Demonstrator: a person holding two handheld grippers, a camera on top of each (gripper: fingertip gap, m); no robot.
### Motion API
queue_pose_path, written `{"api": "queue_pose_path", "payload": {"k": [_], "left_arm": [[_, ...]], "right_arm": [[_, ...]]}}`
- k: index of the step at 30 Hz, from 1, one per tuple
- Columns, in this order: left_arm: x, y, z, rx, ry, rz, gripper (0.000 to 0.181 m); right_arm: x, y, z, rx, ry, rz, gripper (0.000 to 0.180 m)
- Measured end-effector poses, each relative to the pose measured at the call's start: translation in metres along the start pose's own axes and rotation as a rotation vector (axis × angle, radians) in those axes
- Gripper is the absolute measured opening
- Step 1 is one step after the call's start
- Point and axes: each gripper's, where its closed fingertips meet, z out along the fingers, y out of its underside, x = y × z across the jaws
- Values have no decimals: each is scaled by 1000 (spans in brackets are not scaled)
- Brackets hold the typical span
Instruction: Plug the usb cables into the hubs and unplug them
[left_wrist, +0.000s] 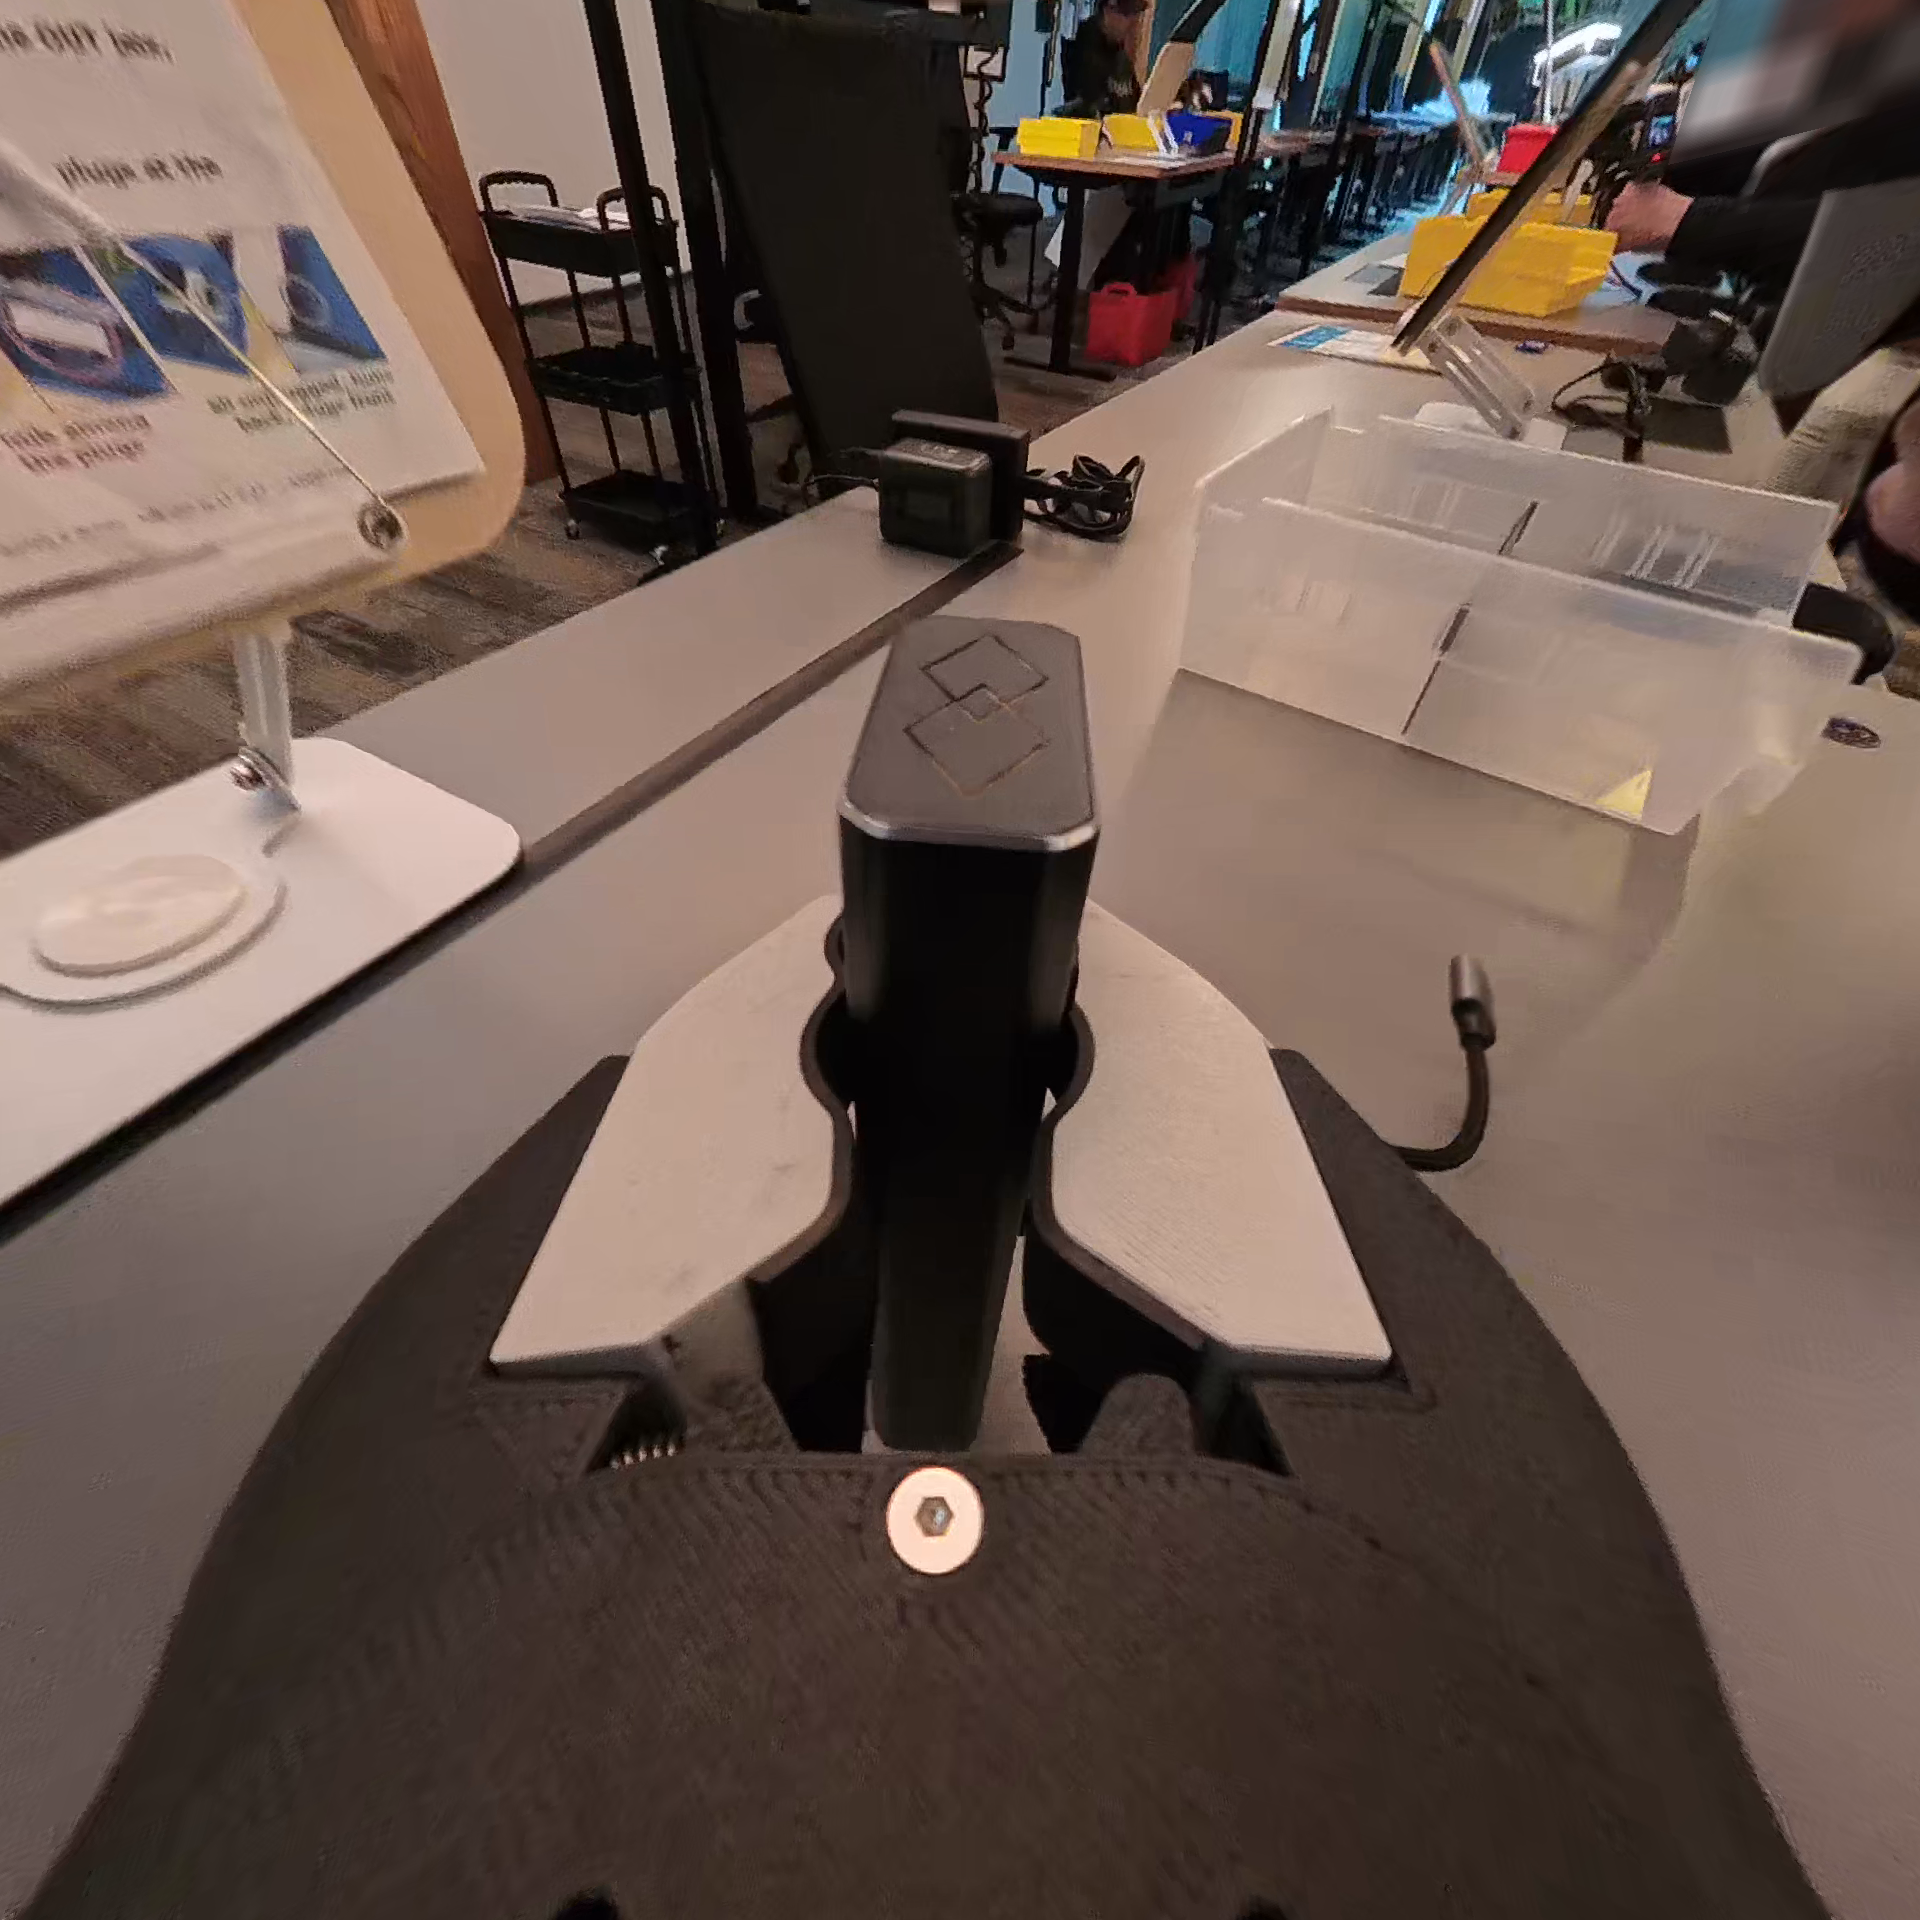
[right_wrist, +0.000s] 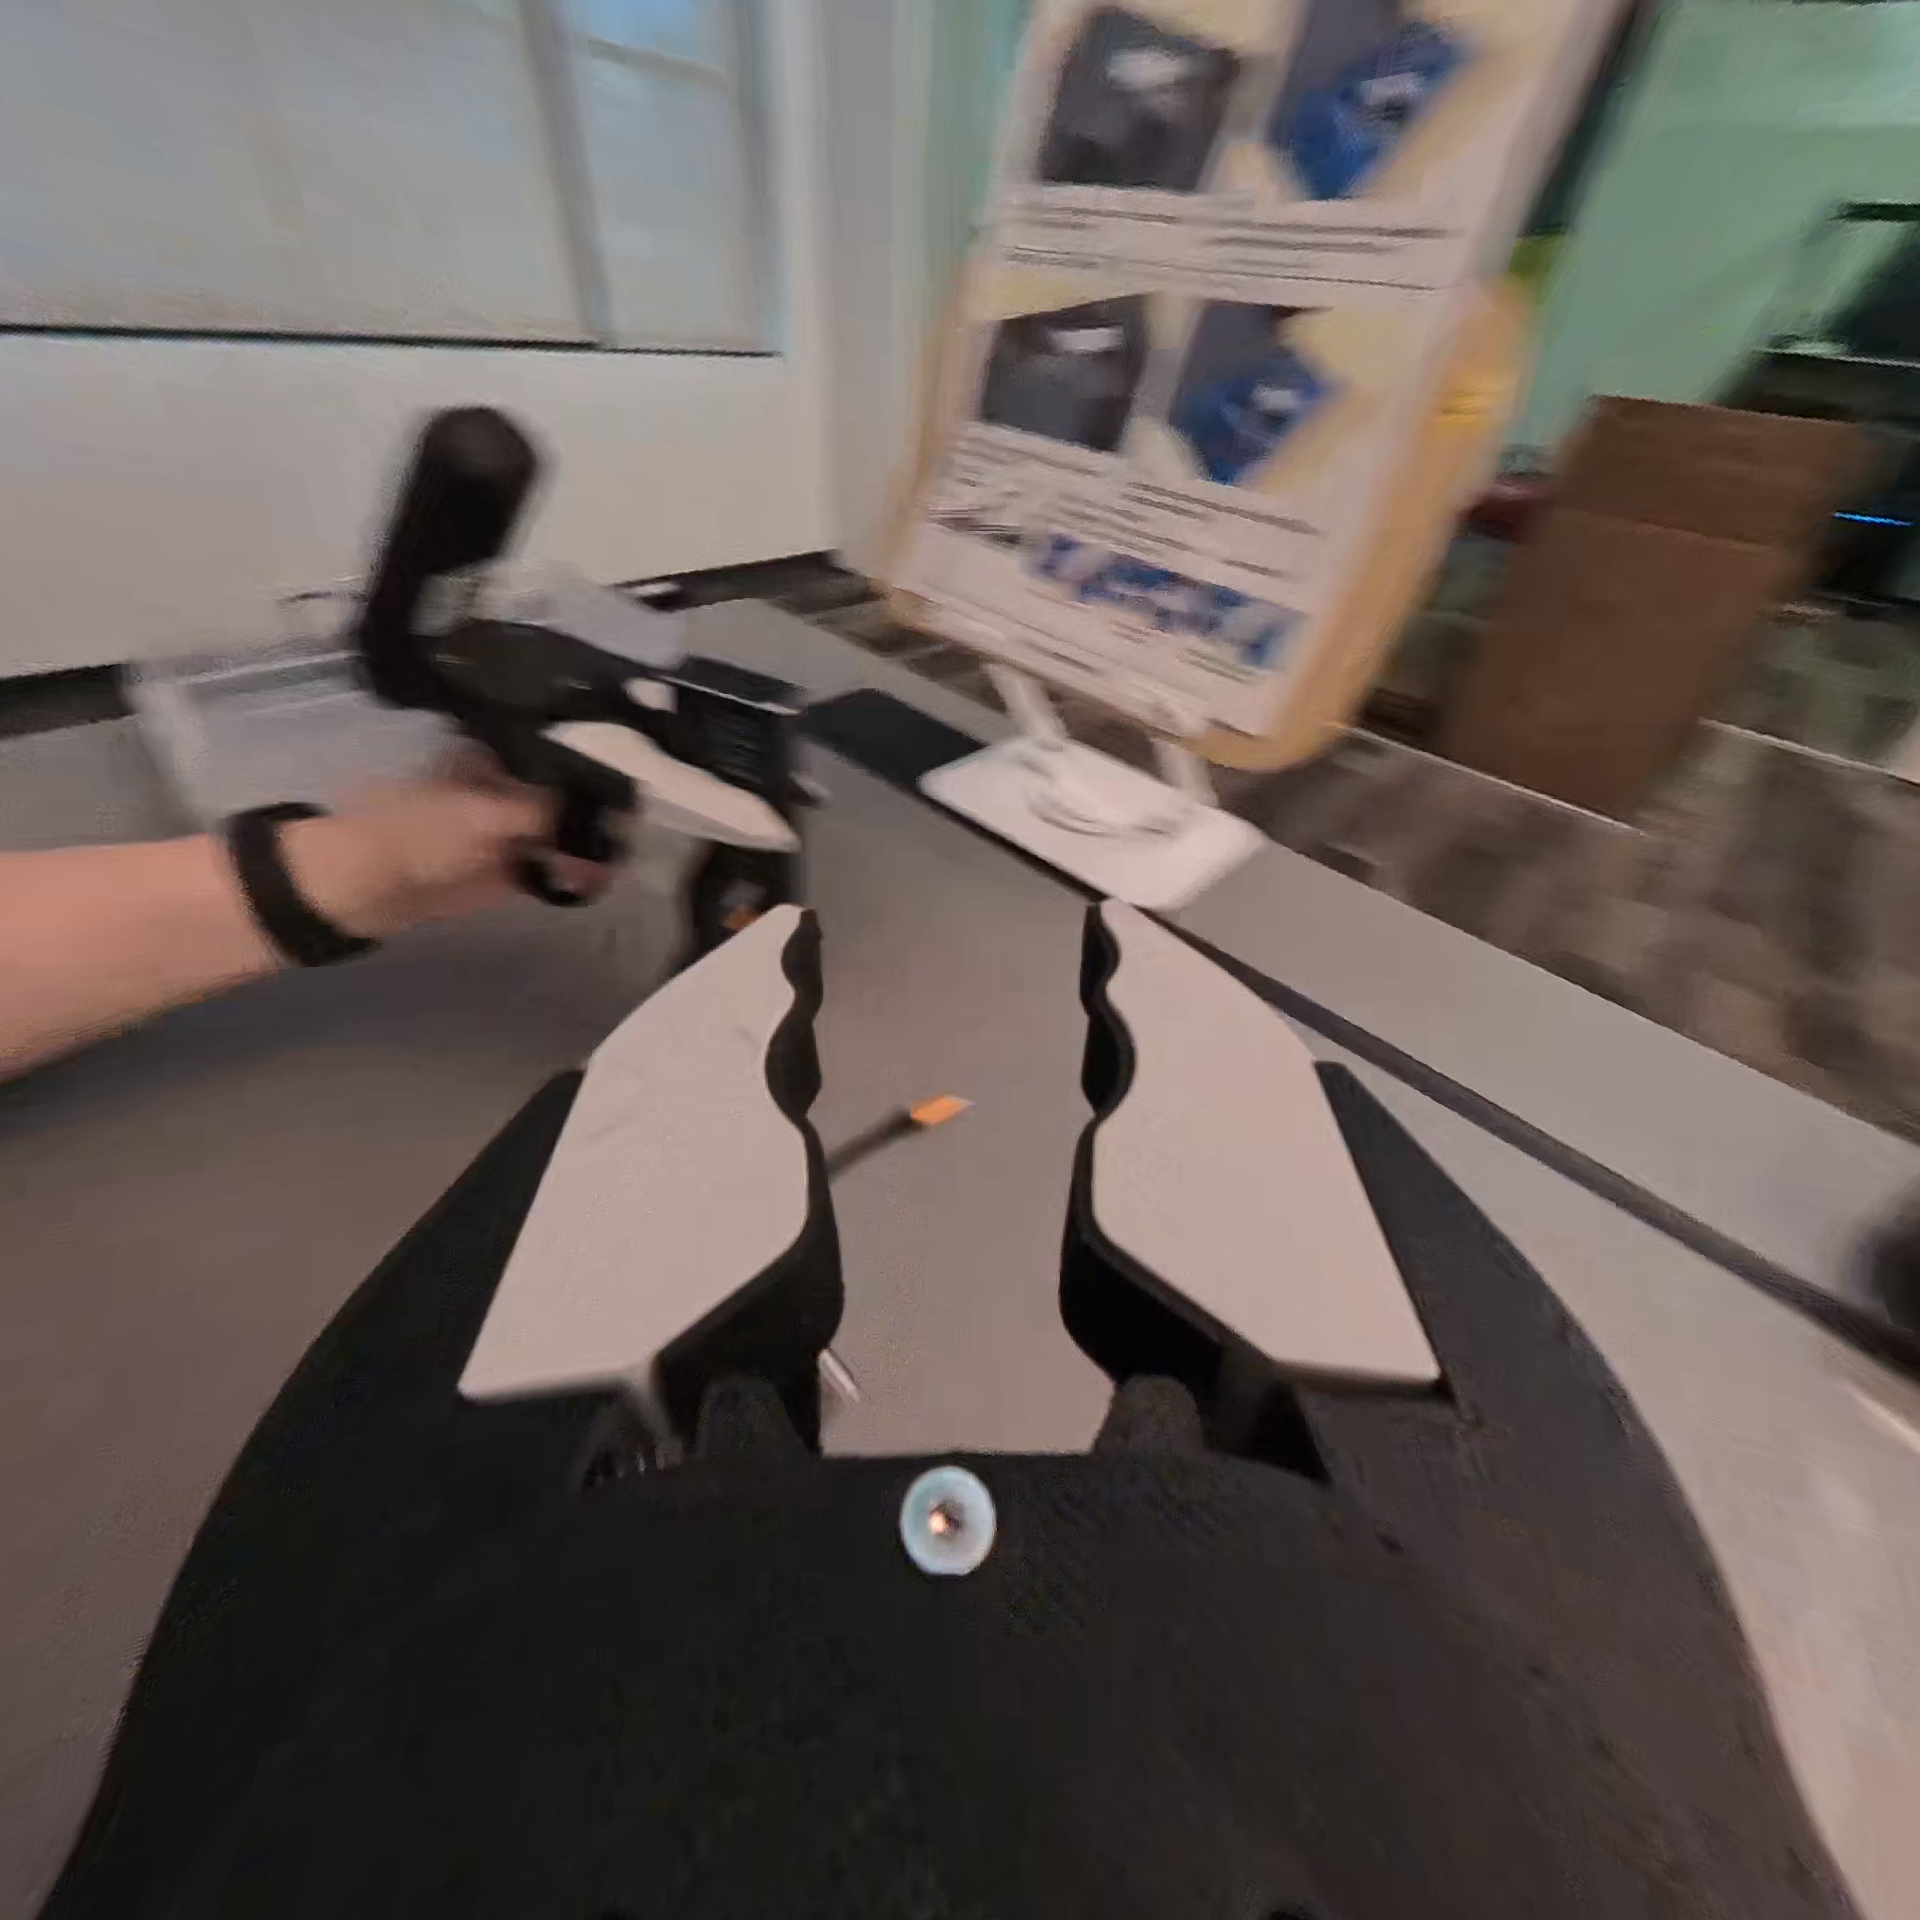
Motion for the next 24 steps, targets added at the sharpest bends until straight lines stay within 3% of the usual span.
{"api": "queue_pose_path", "payload": {"k": [4,6,9,11,12,14,16,19,24], "left_arm": [[11,15,17,36,96,-12,30],[15,14,18,63,136,-10,30],[23,14,16,85,169,46,30],[28,15,15,96,196,85,31],[30,15,15,100,209,85,31],[30,13,10,123,245,33,36],[27,5,-1,165,300,-47,55],[23,5,-19,172,363,-18,59],[9,54,-7,-80,224,149,67]], "right_arm": [[-63,12,88,-61,-328,-140,52],[-75,35,121,-178,-451,-192,58],[-67,57,159,-259,-475,-174,63],[-80,51,169,-180,-606,-51,58],[-87,47,170,-148,-683,-5,38],[-92,48,170,-174,-775,22,31],[-88,48,173,-147,-768,-3,29],[-82,48,175,-135,-769,42,29],[-77,48,173,-109,-786,55,29]]}}
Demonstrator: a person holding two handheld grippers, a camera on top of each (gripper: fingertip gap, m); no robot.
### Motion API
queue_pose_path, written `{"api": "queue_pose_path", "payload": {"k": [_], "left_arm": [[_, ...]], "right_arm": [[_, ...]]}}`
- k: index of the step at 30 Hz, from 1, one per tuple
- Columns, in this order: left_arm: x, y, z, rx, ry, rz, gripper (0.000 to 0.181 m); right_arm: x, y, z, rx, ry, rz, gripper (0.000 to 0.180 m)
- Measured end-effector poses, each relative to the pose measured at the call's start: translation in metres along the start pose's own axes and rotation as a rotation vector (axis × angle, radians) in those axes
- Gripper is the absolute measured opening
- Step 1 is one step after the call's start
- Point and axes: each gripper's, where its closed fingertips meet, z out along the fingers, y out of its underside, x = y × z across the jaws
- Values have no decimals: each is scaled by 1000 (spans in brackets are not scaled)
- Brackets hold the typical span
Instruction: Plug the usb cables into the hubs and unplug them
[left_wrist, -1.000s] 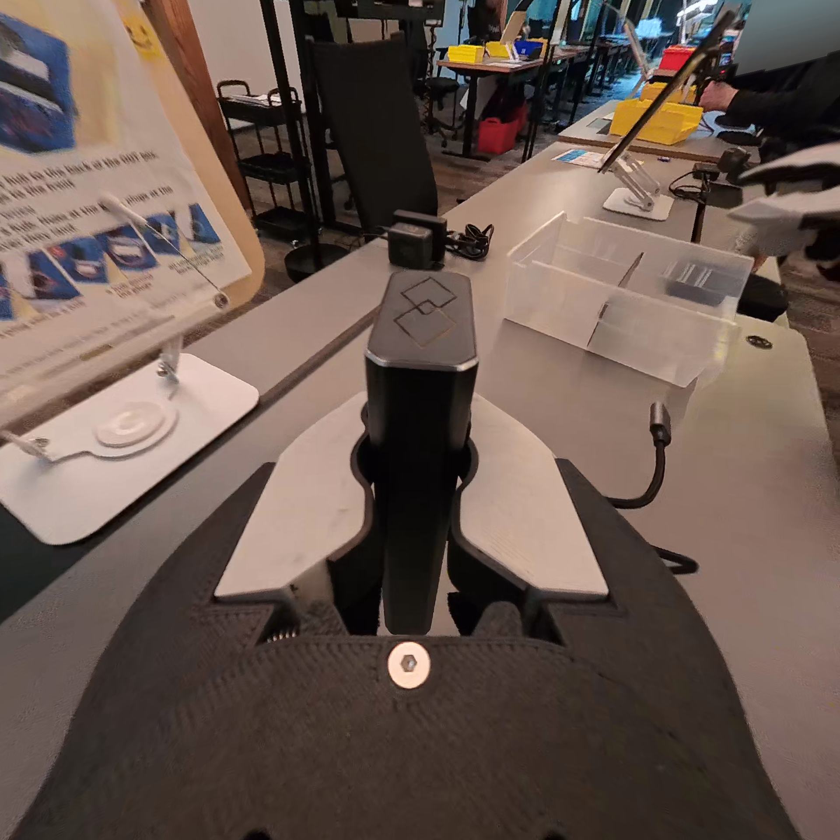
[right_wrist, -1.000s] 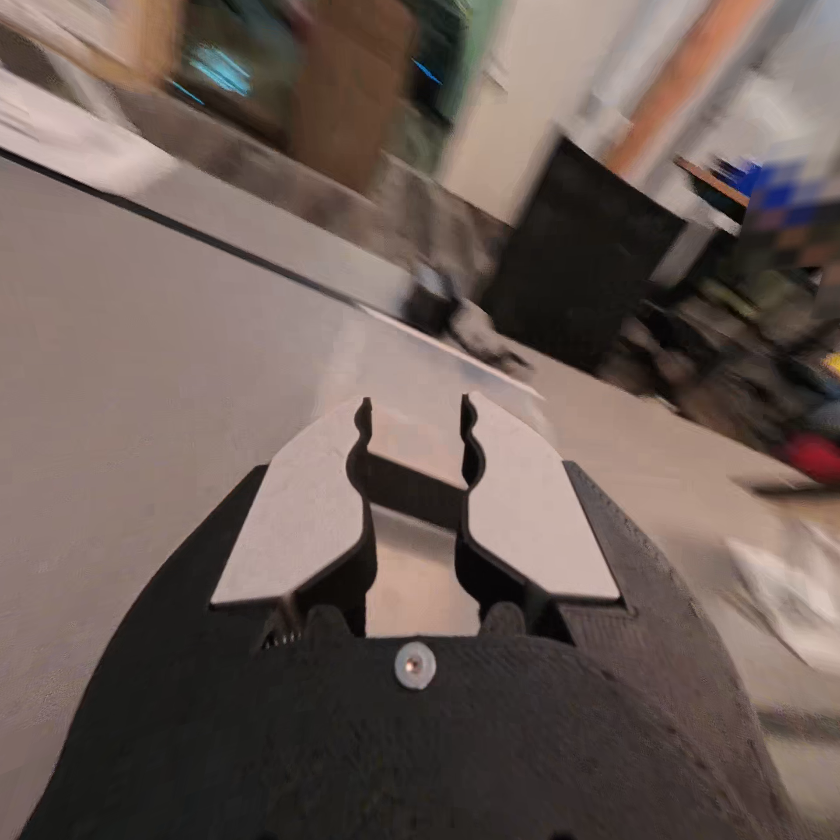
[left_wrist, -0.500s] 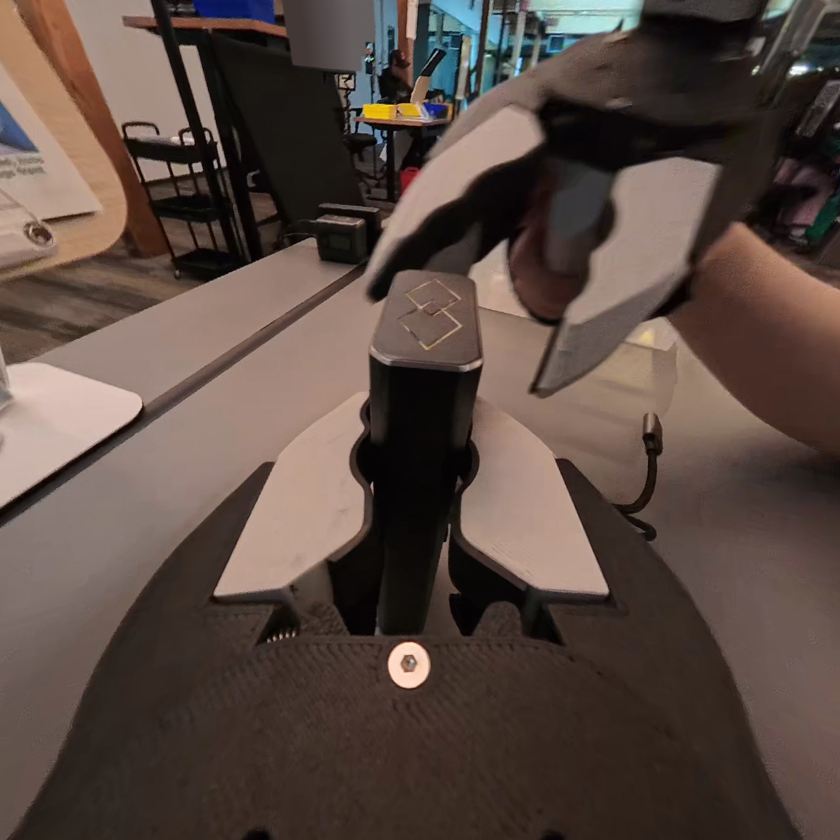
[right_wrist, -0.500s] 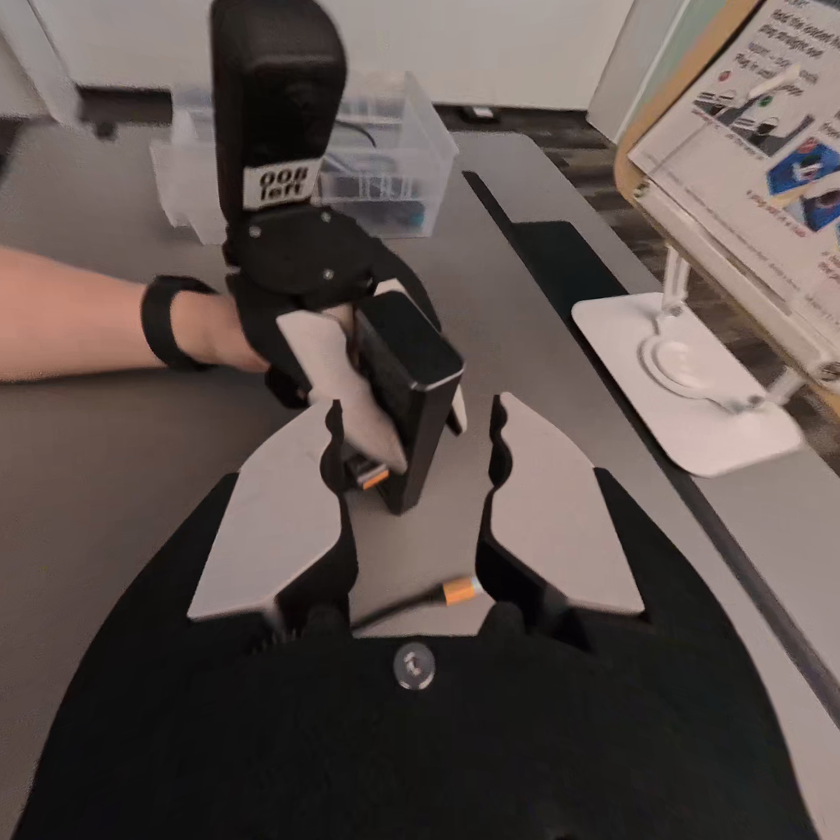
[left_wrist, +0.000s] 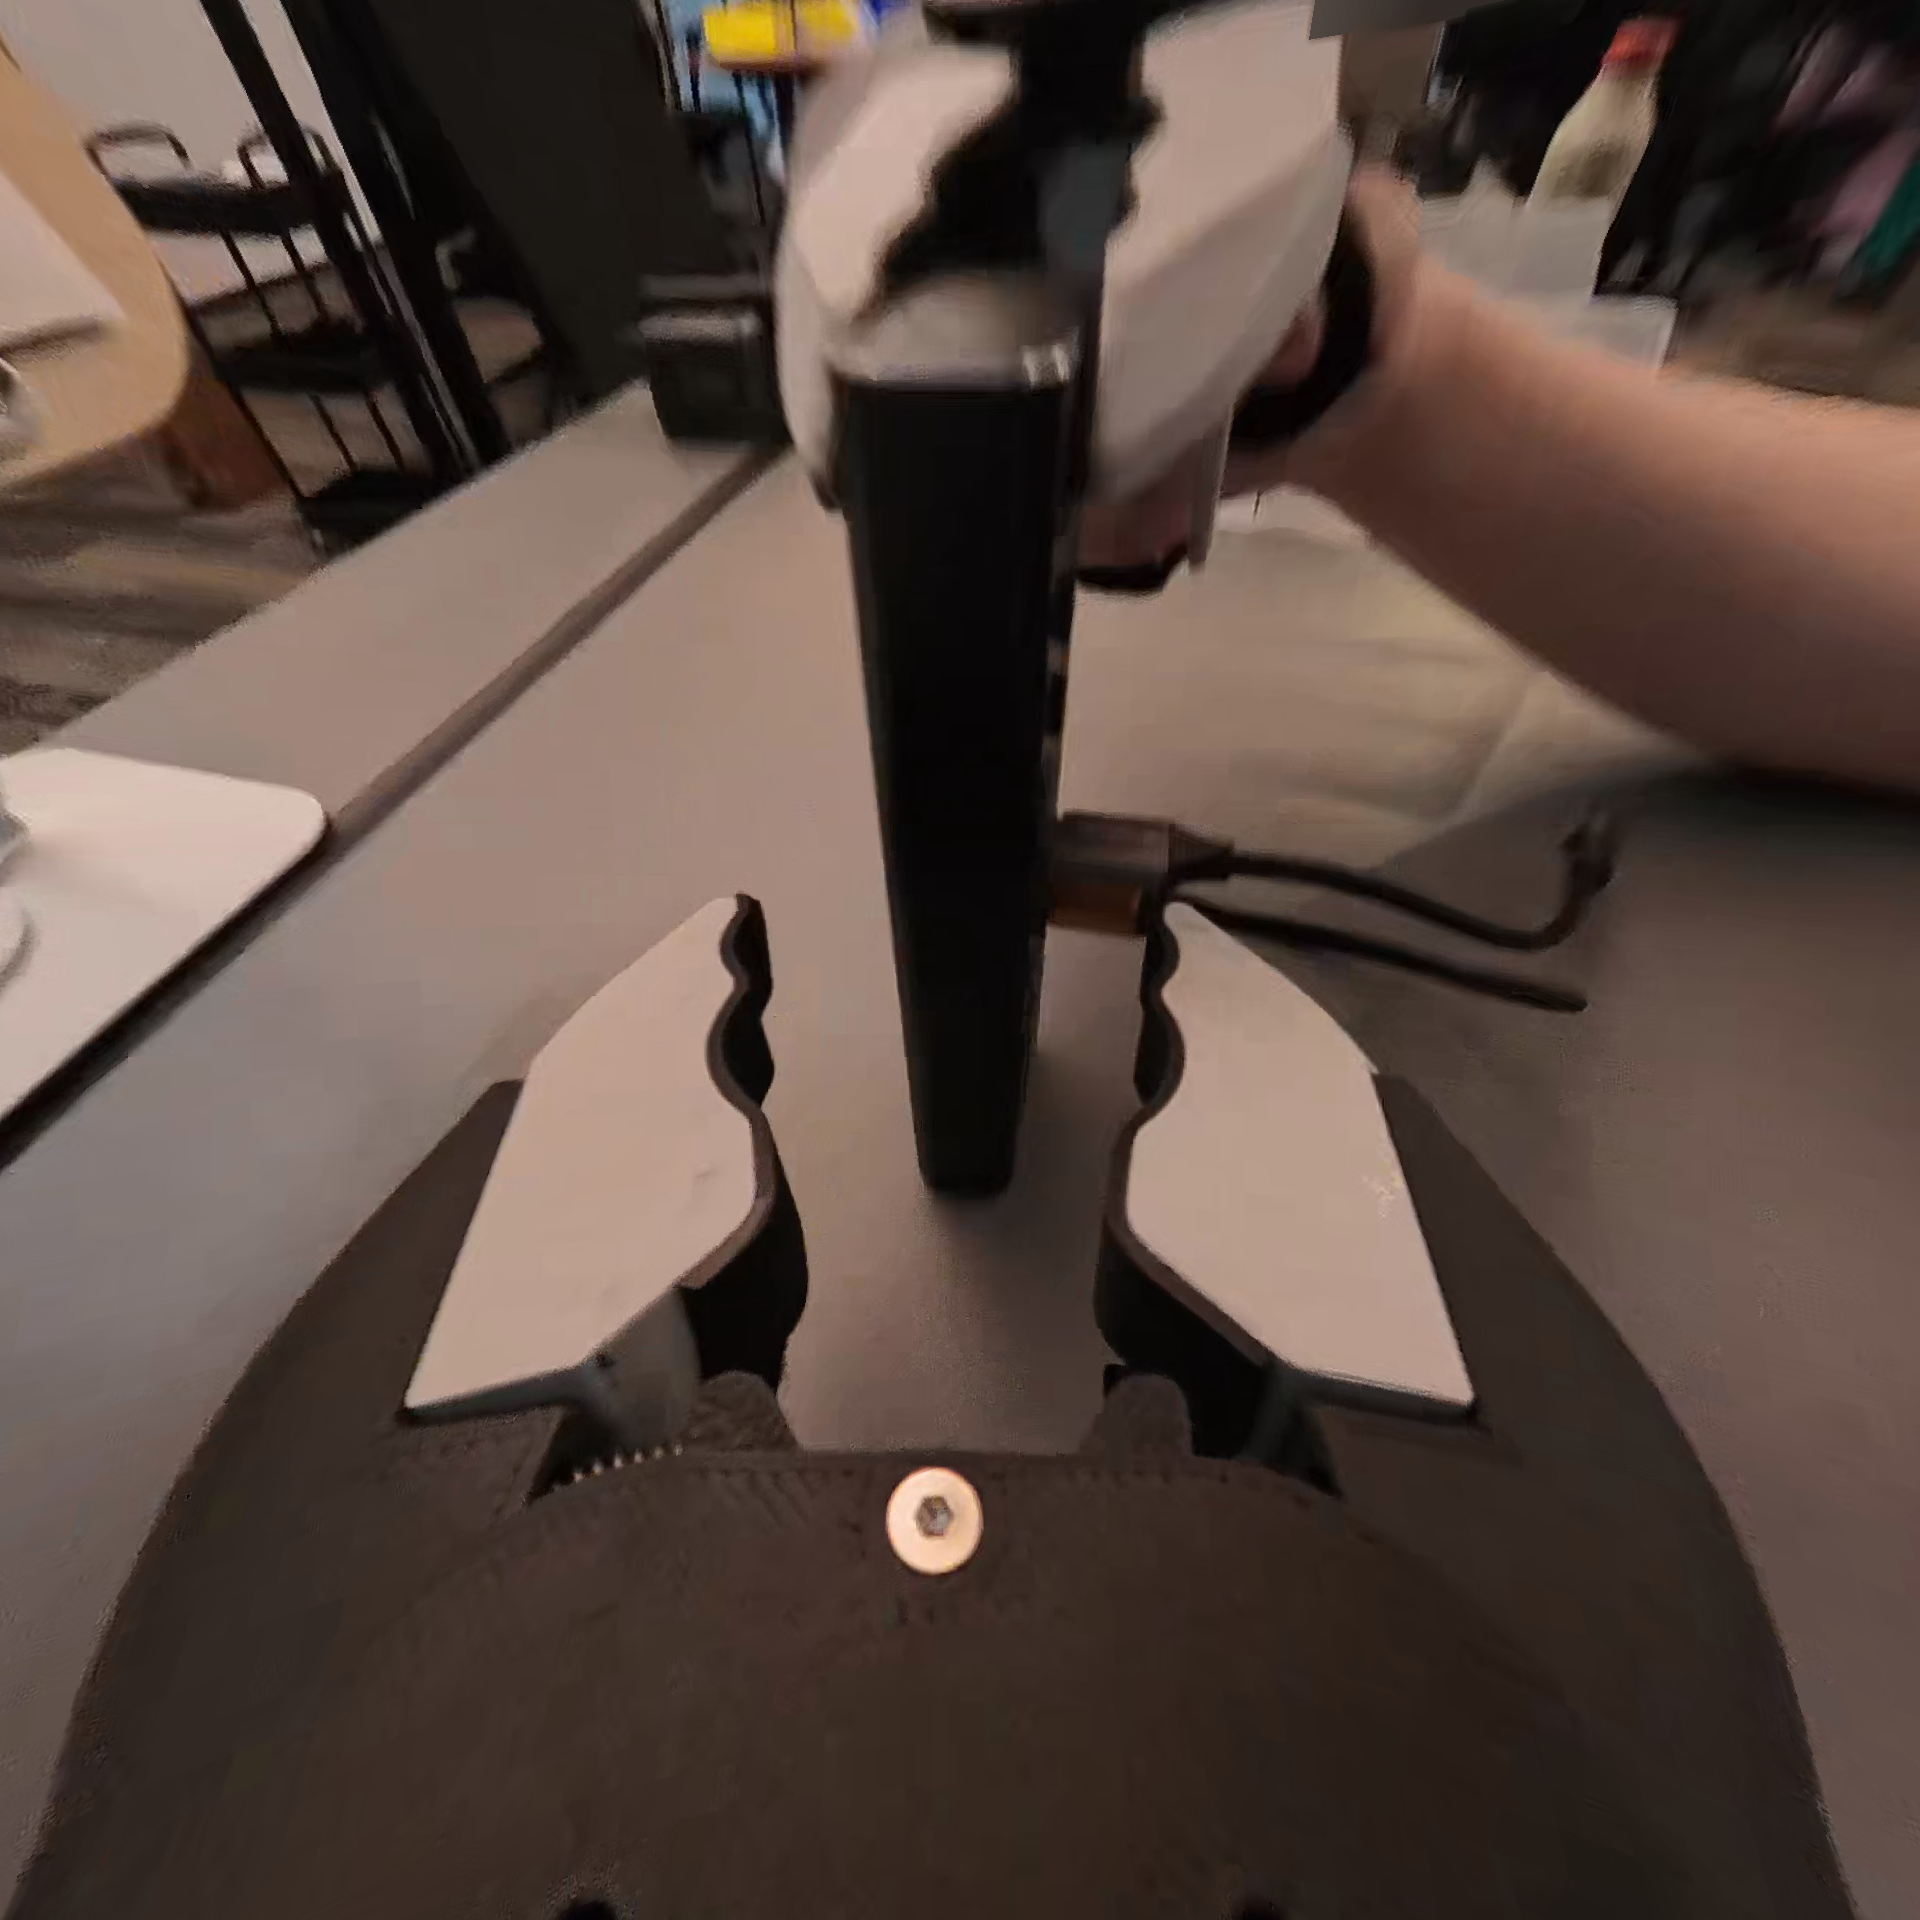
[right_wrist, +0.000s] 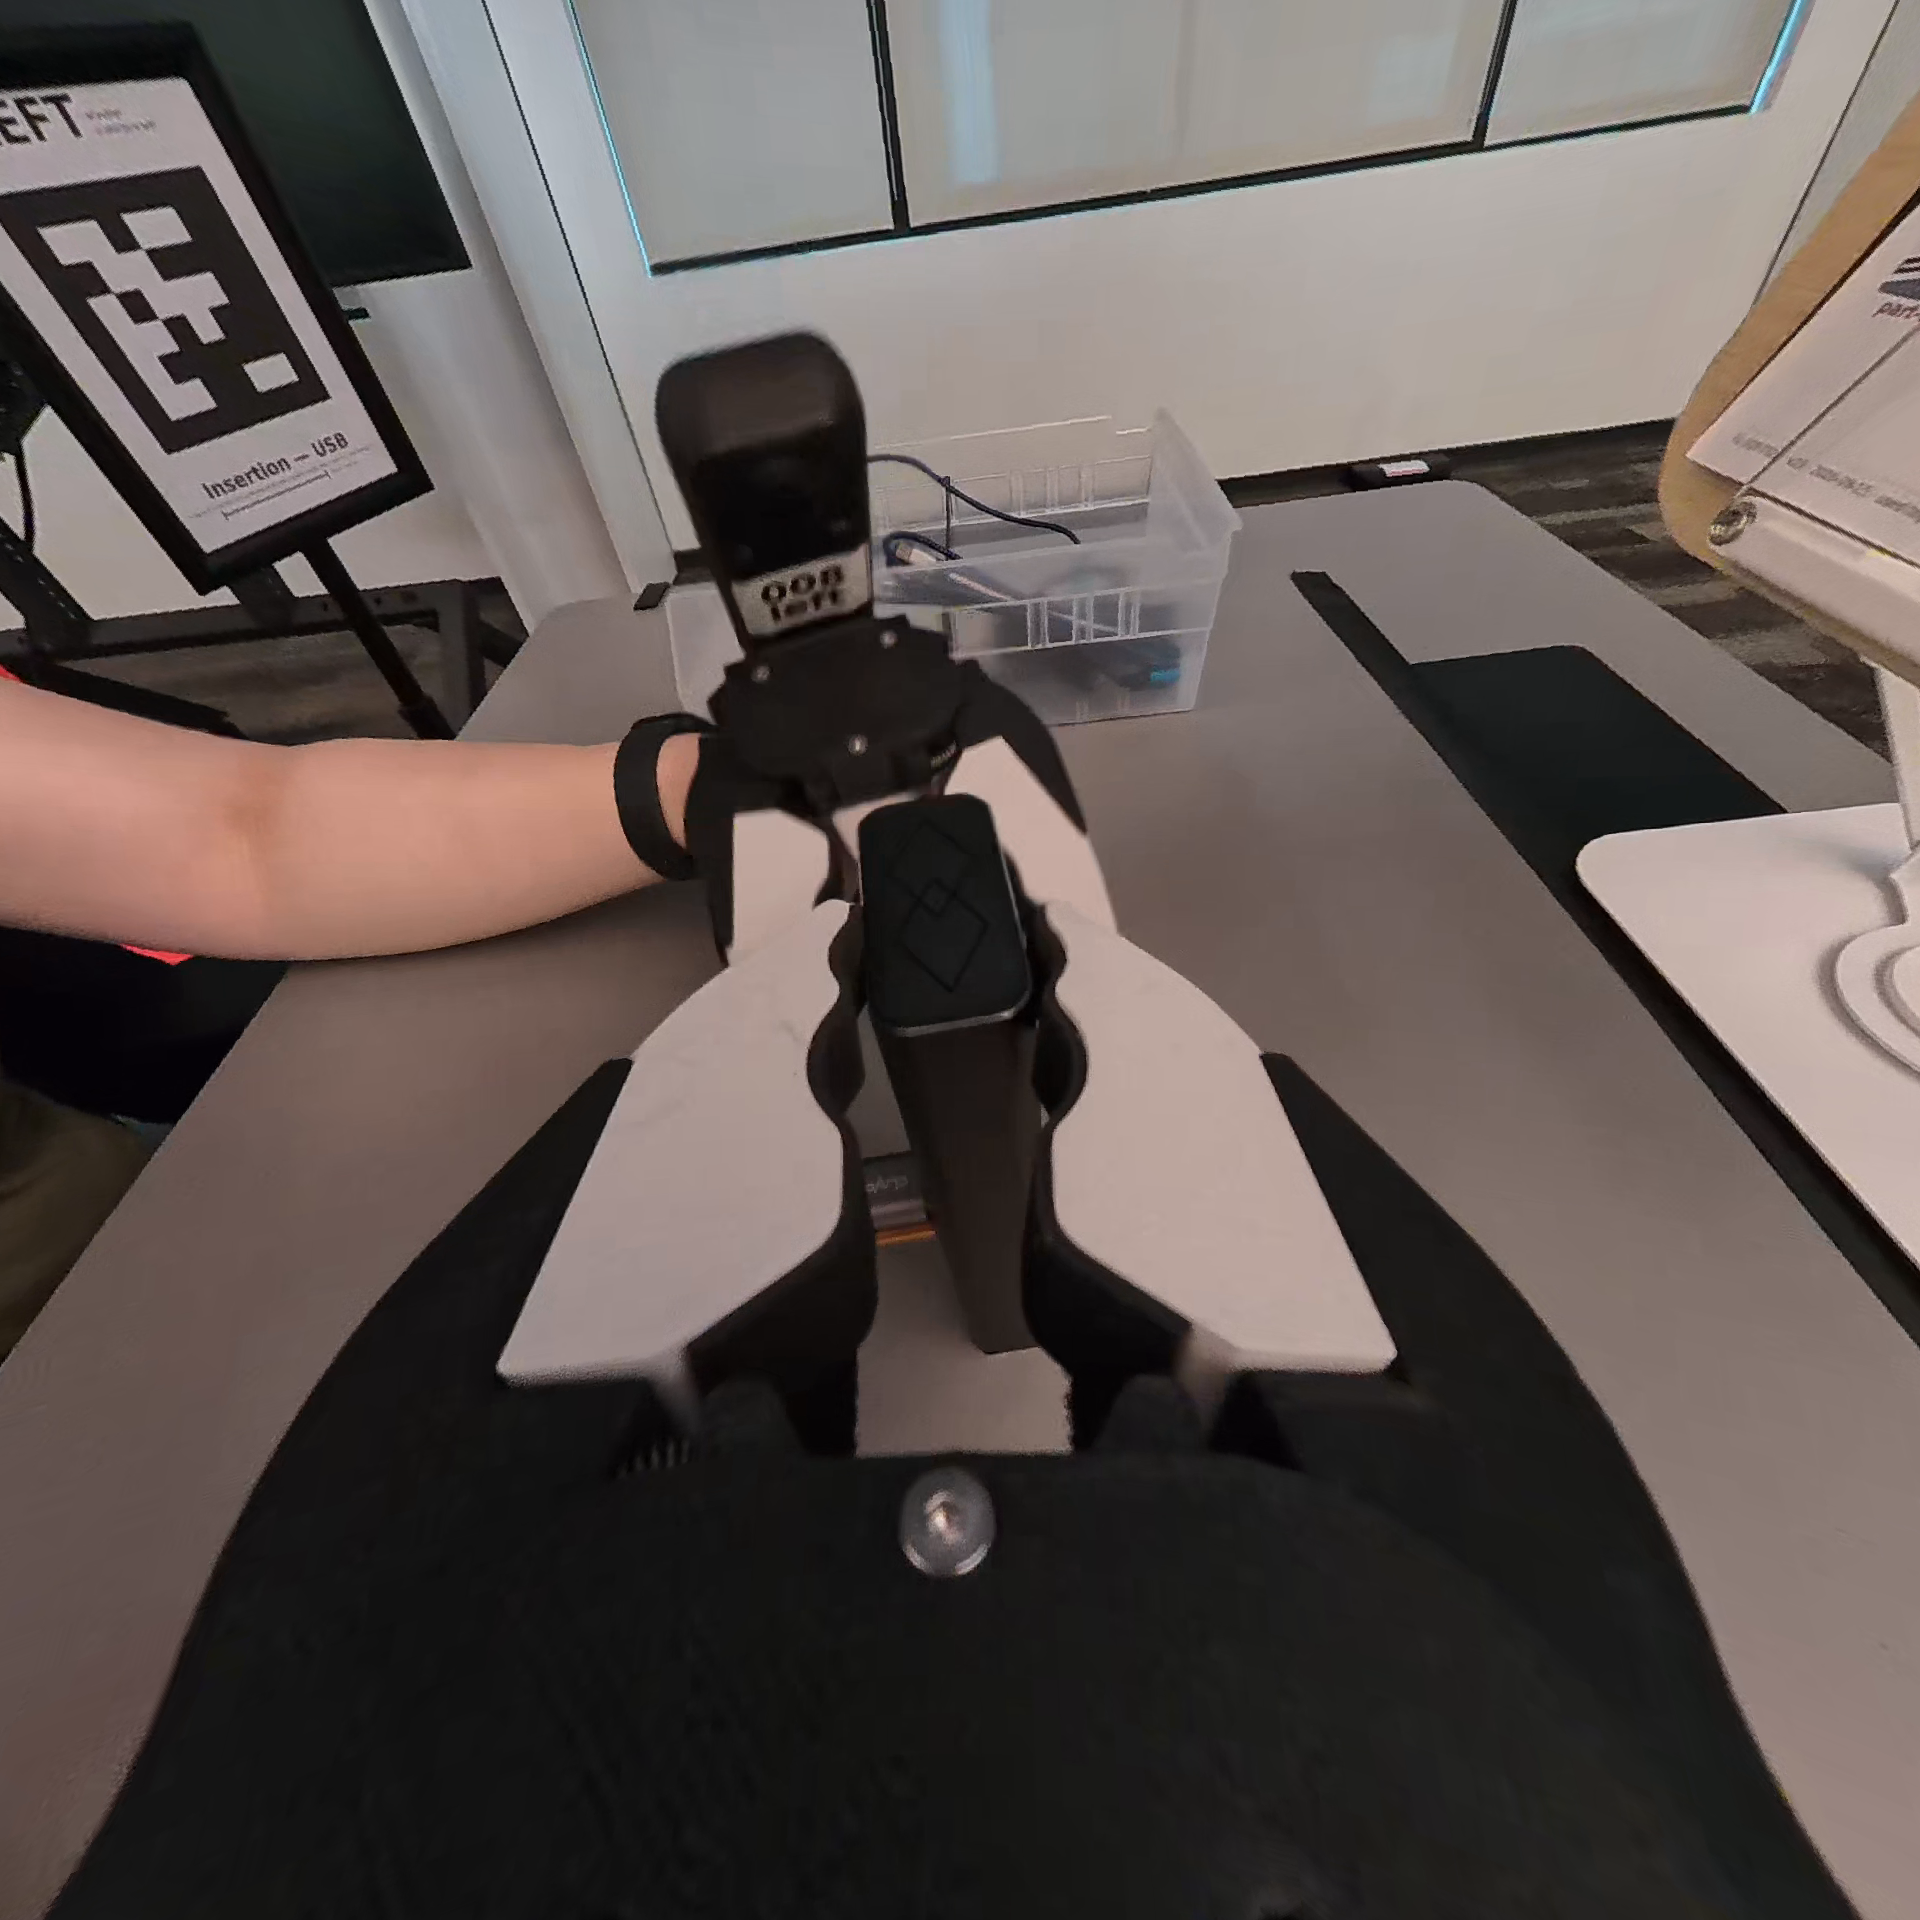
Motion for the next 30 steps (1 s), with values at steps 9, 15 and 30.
{"api": "queue_pose_path", "payload": {"k": [9,15,30], "left_arm": [[0,41,47,-258,-103,96,40],[4,27,59,-191,-13,-43,51],[3,33,72,-259,17,-43,30]], "right_arm": [[3,4,-22,73,-57,58,30],[7,5,-32,146,-89,81,30],[18,7,-49,224,-119,170,32]]}}
